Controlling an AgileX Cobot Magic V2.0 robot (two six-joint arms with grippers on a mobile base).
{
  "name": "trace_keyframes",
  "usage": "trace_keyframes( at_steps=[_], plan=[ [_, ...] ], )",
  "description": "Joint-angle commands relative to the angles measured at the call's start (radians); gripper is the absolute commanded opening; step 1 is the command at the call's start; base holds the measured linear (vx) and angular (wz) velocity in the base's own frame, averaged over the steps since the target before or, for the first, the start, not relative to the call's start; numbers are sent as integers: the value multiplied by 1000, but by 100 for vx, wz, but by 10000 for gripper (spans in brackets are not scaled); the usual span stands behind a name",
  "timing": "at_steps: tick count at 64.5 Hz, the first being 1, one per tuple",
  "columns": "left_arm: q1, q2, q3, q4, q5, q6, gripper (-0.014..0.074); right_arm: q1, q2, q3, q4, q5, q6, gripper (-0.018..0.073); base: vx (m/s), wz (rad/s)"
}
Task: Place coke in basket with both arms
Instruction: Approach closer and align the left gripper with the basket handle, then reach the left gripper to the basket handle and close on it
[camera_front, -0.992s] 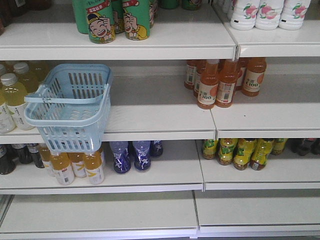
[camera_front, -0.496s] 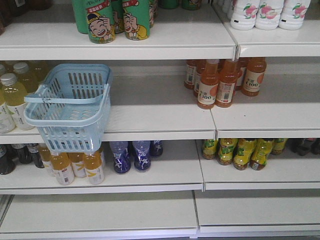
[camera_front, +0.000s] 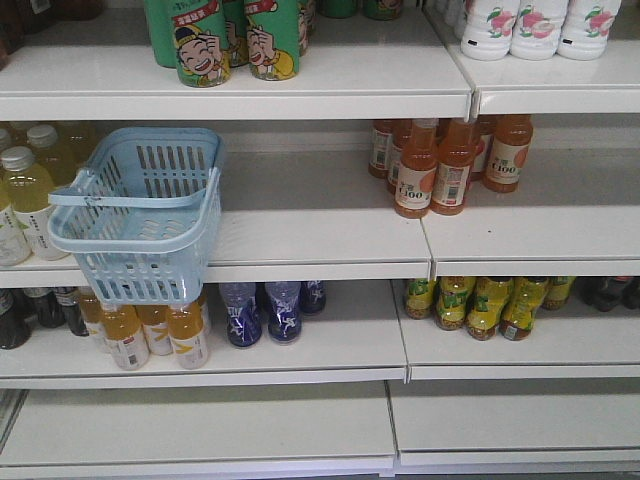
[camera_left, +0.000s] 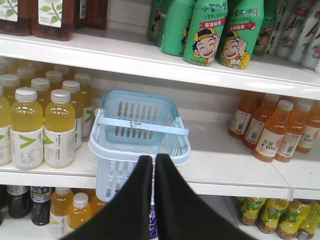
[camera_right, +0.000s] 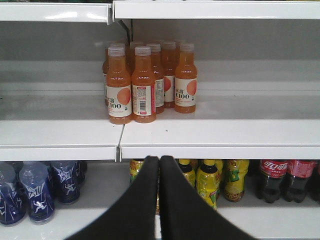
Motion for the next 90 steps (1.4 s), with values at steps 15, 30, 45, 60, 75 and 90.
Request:
trace_keyframes(
  at_steps=[15, 30, 45, 60, 75, 90],
  plan=[
    [-3, 136, -55, -8, -100, -13, -6, -6, -18, 11, -7, -79, -5, -9, 0, 0],
    [-2, 185, -59, -9, -127, 39, 17, -6, -18, 11, -7, -79, -5, -9, 0, 0],
    [-2, 234, -59, -13, -123, 53, 130, -6, -18, 11, -7, -79, -5, -9, 0, 0],
    [-2, 276, -60, -65, -138, 59, 338, -6, -18, 11, -7, -79, -5, -9, 0, 0],
    [-3, 347, -60, -158, -149, 59, 530, -6, -18, 11, -7, -79, -5, -9, 0, 0],
    [-3, 448, -60, -476, -292, 58, 538, -6, -18, 11, -7, -79, -5, -9, 0, 0]
  ],
)
